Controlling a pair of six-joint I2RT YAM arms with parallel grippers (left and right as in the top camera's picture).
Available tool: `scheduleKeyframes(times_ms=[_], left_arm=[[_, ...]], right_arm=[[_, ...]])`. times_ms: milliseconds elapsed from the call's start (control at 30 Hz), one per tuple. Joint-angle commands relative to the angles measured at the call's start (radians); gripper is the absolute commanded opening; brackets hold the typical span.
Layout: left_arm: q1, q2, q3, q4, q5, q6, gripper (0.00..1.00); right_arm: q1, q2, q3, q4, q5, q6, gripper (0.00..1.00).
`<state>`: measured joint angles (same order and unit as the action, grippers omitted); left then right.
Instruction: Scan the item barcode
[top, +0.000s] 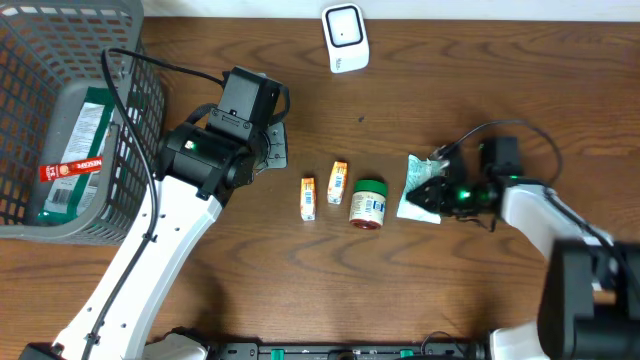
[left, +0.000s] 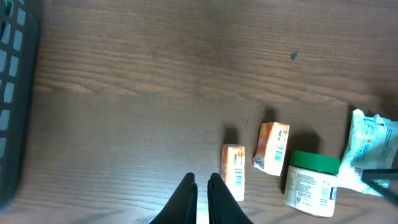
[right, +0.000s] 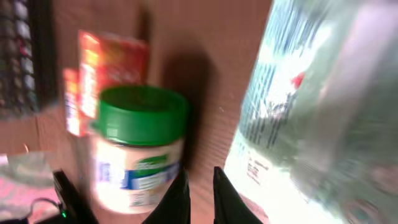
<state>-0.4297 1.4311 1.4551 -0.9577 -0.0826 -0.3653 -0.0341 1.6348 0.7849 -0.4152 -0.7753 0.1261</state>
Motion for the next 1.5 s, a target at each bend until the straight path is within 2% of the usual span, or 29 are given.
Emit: scheduleKeyframes(times_ms=[0,167,600,667,867,967,1333,1467], left_arm=[[0.003,0.007,0.003,0.002,-0.016,0.006,0.10],[0.003,0.007,0.003,0.001,-0.016,0.006,0.10],[0.003,0.007,0.003,0.002,-0.016,0.006,0.10],[0.003,0.007,0.003,0.008,-0.016,0.006,0.10],[0.003,0.007,0.003,0.019,-0.016,0.006,0.10],[0.003,0.007,0.003,0.016,-0.016,0.006,0.09],[0.003,0.007,0.003,0.016,-0.016,0.006,0.10],[0.003,0.007,0.003,0.016,-0.016,0.006,0.10]], right_arm=[[-0.030,-0.071,0.022,-0.040,0.016,-0.024,0.08],[-0.027,-0.060,0.005,-0.076,0.106,-0.064,0.05],[0.008,0.066,-0.114,-0.053,0.247,-0.049,0.01],[0.007,0.050,-0.094,-0.073,0.238,-0.010,0.02],[0.007,-0.037,0.067,-0.186,0.171,-0.008,0.06],[0.006,-0.071,0.123,-0.179,0.183,-0.011,0.06],[0.006,-0.041,0.109,-0.069,0.504,-0.006,0.04],[0.006,0.000,0.088,-0.038,0.540,-0.007,0.04]])
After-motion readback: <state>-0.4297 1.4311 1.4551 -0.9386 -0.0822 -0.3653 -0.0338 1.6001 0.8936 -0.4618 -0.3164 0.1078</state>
